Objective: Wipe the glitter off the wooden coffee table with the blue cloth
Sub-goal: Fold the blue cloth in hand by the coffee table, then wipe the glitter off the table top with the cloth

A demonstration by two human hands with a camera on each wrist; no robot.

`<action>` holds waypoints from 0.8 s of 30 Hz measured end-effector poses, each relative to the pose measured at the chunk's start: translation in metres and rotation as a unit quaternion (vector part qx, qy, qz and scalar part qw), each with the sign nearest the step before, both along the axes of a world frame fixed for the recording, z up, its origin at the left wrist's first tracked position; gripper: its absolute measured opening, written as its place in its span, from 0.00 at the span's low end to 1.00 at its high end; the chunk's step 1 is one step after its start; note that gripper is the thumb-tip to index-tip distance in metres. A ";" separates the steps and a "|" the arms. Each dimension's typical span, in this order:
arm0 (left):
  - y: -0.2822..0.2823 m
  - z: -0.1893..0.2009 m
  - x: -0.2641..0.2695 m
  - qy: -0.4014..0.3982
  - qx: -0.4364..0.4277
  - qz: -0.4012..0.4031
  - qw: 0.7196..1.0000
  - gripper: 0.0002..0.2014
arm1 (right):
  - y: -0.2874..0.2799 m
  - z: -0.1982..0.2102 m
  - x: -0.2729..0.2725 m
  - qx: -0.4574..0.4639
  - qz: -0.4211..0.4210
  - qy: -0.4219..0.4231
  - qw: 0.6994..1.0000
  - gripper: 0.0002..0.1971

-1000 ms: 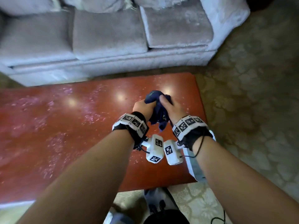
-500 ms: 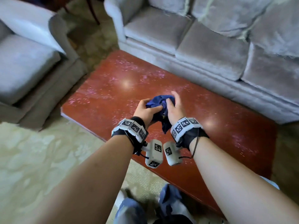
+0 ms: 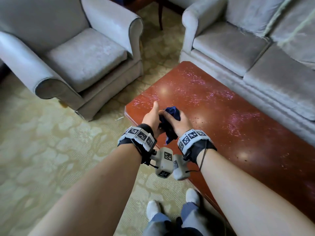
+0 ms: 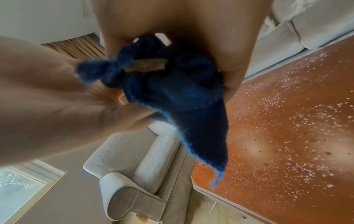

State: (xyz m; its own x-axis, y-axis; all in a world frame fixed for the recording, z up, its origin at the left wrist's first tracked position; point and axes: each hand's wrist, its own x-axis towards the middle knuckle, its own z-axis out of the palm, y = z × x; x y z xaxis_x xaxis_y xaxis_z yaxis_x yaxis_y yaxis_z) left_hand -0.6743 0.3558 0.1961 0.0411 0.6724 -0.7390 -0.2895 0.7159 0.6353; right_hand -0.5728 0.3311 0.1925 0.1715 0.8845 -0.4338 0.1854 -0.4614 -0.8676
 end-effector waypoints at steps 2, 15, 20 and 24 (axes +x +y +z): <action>0.011 -0.006 -0.010 -0.012 -0.013 -0.010 1.000 0.31 | 0.011 -0.005 -0.009 -0.012 -0.025 0.009 1.000 0.19; 0.179 -0.088 -0.058 0.312 0.018 -0.149 0.938 0.27 | 0.180 -0.097 0.009 -0.059 -0.100 -0.062 0.991 0.13; 0.214 -0.151 -0.101 0.422 0.000 -0.188 0.887 0.22 | 0.216 -0.154 -0.005 -0.102 -0.054 -0.095 0.989 0.09; 0.224 -0.199 -0.130 0.457 -0.035 -0.226 0.860 0.25 | 0.226 -0.191 -0.031 -0.123 -0.003 -0.127 0.984 0.11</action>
State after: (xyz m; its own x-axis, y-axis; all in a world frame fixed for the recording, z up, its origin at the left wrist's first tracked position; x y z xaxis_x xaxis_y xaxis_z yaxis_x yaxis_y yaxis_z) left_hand -0.8042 0.5803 -0.0028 -0.3329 0.6930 -0.6395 0.6251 0.6699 0.4006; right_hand -0.6038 0.5570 0.0016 0.3066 0.7565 -0.5777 0.3783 -0.6538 -0.6554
